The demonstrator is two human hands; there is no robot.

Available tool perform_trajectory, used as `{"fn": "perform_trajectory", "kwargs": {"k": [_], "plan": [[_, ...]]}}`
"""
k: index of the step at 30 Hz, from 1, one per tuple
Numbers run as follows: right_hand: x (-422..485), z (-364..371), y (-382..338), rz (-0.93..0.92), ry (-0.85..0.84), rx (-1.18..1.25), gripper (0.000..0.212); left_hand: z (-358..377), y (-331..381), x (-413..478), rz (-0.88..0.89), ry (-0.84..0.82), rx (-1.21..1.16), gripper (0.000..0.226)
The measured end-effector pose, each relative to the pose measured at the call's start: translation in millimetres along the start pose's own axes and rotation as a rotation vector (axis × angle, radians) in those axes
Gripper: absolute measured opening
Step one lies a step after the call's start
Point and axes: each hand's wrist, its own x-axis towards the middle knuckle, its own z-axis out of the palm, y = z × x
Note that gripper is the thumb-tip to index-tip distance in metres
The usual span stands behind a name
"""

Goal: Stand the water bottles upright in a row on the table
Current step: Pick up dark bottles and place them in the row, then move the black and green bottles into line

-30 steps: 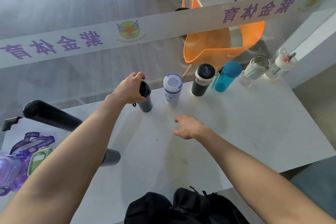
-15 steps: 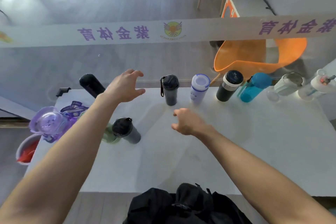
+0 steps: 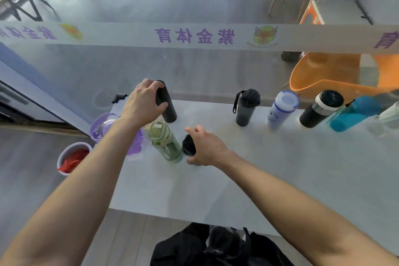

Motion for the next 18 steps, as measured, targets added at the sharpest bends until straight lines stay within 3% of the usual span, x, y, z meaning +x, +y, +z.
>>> {"fn": "perform_trajectory", "kwargs": {"k": [2, 4, 11, 18], "plan": [[8, 7, -4, 0.027, 0.004, -0.027, 0.077, 4, -11, 18, 0.007, -0.046, -0.020, 0.067], [15, 7, -3, 0.084, 0.049, 0.015, 0.068, 11, -23, 37, 0.020, -0.082, -0.021, 0.072], [60, -27, 26, 0.315, 0.266, 0.109, 0.071, 42, -48, 75, 0.049, -0.182, -0.006, 0.100], [103, -55, 53, 0.449, 0.393, 0.144, 0.066, 57, -66, 93, 0.045, -0.209, -0.015, 0.096]]}}
